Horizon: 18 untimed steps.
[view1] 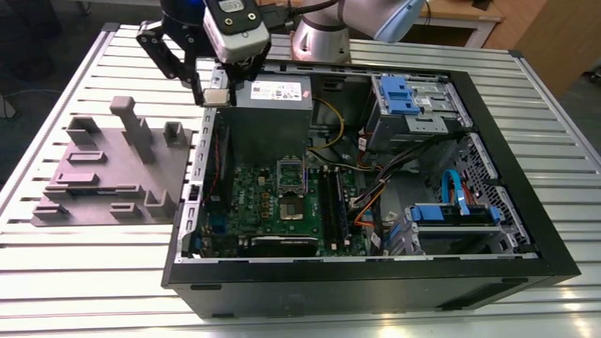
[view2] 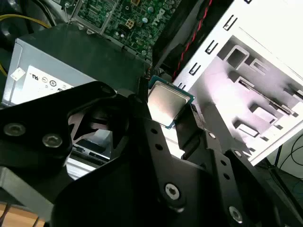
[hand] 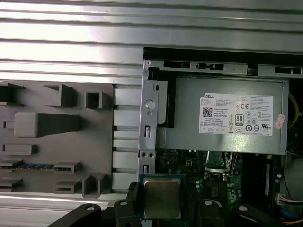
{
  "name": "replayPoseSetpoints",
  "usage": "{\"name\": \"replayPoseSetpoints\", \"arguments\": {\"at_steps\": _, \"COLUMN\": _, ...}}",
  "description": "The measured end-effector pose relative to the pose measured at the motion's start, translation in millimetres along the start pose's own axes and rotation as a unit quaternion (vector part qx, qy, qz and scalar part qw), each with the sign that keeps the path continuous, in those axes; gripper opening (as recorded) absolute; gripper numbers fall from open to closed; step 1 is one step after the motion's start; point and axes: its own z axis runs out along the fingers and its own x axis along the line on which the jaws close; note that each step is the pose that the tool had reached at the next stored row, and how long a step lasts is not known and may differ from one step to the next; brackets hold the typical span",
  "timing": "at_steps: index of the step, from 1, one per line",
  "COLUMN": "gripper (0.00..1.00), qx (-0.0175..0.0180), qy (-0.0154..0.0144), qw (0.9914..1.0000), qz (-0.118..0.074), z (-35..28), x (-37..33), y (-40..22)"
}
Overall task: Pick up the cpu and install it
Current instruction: 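Pick up the cpu and move it towards the insertion slot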
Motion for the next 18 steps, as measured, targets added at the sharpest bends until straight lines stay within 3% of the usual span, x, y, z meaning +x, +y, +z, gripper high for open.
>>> {"name": "replayPoseSetpoints", "arguments": {"at_steps": 1, "gripper": 0.47, "qx": 0.0000, "qy": 0.0000, "qw": 1.00000, "qz": 0.000, "z": -0.1, "x": -6.6, "y": -0.2}}
{"name": "replayPoseSetpoints", "arguments": {"at_steps": 18, "gripper": 0.47, "qx": 0.0000, "qy": 0.0000, "qw": 1.00000, "qz": 0.000, "z": -0.3, "x": -29.8, "y": -0.9}}
